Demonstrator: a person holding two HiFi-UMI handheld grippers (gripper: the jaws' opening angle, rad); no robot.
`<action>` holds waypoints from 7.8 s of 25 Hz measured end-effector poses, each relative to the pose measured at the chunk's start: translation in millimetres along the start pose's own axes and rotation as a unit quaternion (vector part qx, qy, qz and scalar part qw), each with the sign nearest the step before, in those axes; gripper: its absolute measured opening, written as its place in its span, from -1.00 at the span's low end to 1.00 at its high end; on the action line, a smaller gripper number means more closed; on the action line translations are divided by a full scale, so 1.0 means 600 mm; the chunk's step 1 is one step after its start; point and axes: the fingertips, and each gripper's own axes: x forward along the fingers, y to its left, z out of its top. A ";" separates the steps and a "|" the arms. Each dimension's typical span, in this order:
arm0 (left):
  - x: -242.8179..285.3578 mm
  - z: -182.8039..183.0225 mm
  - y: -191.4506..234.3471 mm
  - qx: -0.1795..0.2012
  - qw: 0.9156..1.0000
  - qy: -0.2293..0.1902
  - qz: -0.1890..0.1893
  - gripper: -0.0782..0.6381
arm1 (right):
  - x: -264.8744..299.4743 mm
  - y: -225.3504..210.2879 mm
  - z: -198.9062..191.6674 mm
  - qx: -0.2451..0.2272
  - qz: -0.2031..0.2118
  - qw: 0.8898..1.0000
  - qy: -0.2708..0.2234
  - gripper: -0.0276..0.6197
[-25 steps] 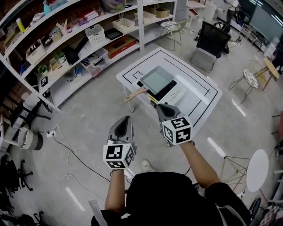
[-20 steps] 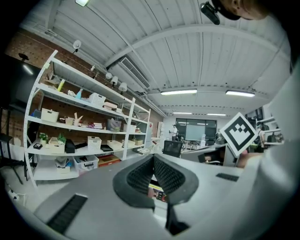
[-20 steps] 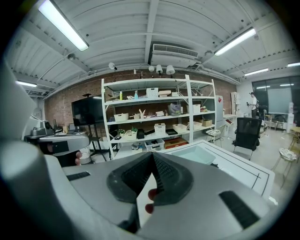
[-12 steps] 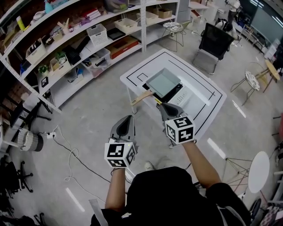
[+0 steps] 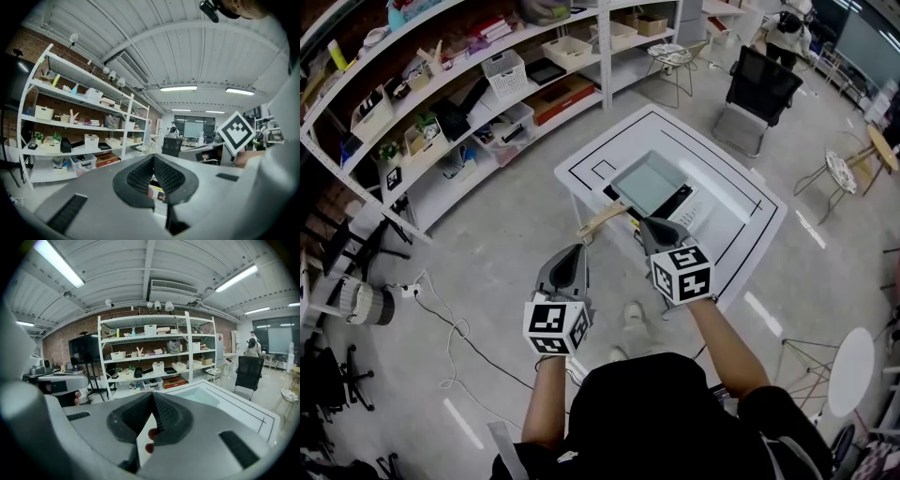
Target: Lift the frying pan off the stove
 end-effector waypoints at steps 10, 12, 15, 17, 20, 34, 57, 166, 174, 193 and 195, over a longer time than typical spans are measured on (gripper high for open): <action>0.108 0.015 0.037 0.003 1.000 0.014 0.003 -0.76 | 0.093 -0.065 0.044 0.002 0.010 1.000 0.002 -0.91; 0.131 0.018 0.046 0.003 1.000 0.018 0.003 -0.76 | 0.113 -0.081 0.052 0.003 0.011 1.000 0.002 -0.91; 0.164 0.016 0.056 0.002 1.000 0.024 0.003 -0.76 | 0.138 -0.104 0.060 0.006 0.012 1.000 0.003 -0.91; 0.184 0.014 0.062 0.003 1.000 0.027 0.001 -0.76 | 0.154 -0.119 0.063 0.007 0.012 1.000 0.004 -0.91; 0.214 0.010 0.071 0.002 0.999 0.035 -0.001 -0.76 | 0.176 -0.138 0.067 0.009 0.012 1.000 0.006 -0.91; 0.302 -0.036 0.087 -0.010 0.994 0.105 -0.021 -0.76 | 0.243 -0.203 0.065 0.023 0.022 0.999 0.023 -0.91; 0.359 -0.208 0.061 0.127 0.928 0.320 -0.140 -0.19 | 0.316 -0.252 0.027 0.041 0.041 0.997 0.060 -0.91; 0.057 -0.178 -0.034 0.079 0.959 0.271 -0.013 -0.48 | -0.042 -0.075 -0.068 0.022 -0.032 0.999 0.034 -0.91; 0.010 -0.154 -0.043 0.067 0.968 0.241 -0.012 -0.48 | -0.079 -0.046 -0.084 0.014 -0.043 0.998 0.033 -0.91; -0.032 -0.114 -0.145 0.045 0.977 0.206 0.018 -0.48 | -0.196 -0.067 -0.071 0.002 -0.026 1.000 0.001 -0.91; -0.043 -0.111 -0.162 0.042 0.979 0.200 0.021 -0.48 | -0.215 -0.068 -0.073 0.001 -0.023 1.000 -0.001 -0.91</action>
